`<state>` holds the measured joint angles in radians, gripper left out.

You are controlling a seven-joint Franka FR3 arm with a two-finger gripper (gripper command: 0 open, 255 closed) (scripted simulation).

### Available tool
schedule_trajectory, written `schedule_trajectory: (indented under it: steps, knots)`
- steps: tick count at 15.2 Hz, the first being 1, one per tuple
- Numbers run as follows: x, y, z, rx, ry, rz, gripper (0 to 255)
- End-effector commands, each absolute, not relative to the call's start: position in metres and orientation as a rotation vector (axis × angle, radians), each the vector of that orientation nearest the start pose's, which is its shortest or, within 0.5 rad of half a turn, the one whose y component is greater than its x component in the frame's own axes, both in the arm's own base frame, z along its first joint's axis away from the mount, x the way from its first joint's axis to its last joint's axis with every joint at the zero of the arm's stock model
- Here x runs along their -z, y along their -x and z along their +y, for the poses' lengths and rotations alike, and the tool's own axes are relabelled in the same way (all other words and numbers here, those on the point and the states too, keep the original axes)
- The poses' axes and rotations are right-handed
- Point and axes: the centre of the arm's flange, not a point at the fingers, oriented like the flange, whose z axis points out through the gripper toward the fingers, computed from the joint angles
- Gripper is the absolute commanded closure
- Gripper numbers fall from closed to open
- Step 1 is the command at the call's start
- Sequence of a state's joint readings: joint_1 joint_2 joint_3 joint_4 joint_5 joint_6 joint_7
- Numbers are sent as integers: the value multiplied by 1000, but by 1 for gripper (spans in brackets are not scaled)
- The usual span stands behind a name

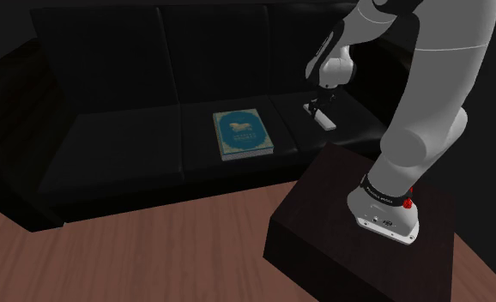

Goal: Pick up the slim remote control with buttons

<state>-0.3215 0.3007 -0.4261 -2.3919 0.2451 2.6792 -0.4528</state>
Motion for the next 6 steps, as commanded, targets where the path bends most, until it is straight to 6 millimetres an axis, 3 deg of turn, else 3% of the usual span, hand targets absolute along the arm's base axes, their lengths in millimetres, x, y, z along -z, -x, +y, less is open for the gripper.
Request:
schedule_trajectory:
  steps: [1, 6]
  knots:
    - [-217, -360, -353, 23, 3069, 776, 255]
    - [-234, -360, -353, 23, 3069, 776, 255]
